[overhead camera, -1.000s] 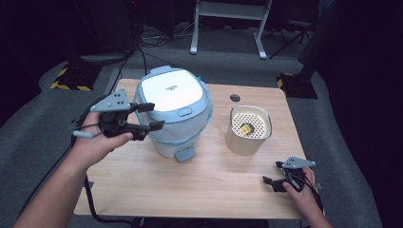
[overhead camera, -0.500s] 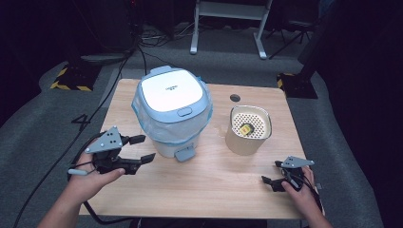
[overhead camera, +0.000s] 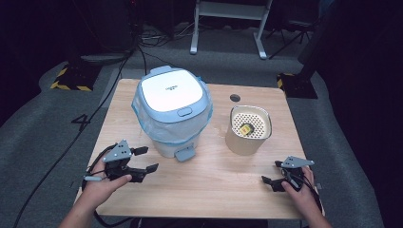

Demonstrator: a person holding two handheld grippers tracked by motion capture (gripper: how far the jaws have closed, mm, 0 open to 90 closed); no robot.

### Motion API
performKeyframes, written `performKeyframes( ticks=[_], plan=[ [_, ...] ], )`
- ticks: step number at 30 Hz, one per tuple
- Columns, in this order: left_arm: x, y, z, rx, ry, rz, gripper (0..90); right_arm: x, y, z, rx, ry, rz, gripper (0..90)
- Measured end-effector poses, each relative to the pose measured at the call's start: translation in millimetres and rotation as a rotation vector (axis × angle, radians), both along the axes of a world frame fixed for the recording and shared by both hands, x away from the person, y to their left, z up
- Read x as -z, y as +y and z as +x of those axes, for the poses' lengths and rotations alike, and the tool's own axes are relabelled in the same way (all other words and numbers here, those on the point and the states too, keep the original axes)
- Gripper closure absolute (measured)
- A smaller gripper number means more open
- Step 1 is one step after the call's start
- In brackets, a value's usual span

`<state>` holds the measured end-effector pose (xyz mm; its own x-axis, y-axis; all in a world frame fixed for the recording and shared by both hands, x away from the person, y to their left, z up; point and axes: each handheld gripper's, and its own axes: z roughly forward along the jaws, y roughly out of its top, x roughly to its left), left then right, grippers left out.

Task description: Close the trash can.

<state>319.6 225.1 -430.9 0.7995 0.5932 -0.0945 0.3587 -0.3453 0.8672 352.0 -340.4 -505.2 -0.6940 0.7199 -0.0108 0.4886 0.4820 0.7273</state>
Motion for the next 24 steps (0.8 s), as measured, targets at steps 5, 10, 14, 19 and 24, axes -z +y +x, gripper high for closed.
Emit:
performKeyframes(
  ticks=[5, 10, 14, 19, 24],
  plan=[
    [24.2, -3.3, 5.7, -0.018, 0.044, 0.026, 24.9, 0.0, 0.0, 0.0, 0.0, 0.0, 0.0, 8.9],
    [48.7, -6.1, 10.3, -0.055, 0.103, 0.072, 22.9, 0.0, 0.0, 0.0, 0.0, 0.0, 0.0, 8.9],
    [64.0, -7.3, 13.4, -0.074, 0.127, 0.121, 21.8, 0.0, 0.0, 0.0, 0.0, 0.0, 0.0, 8.9],
    [72.7, -10.2, 15.0, -0.092, 0.178, 0.178, 21.7, 0.0, 0.0, 0.0, 0.0, 0.0, 0.0, 8.9],
    [72.9, -12.6, 14.4, -0.095, 0.171, 0.202, 18.9, 0.0, 0.0, 0.0, 0.0, 0.0, 0.0, 8.9]
  ],
)
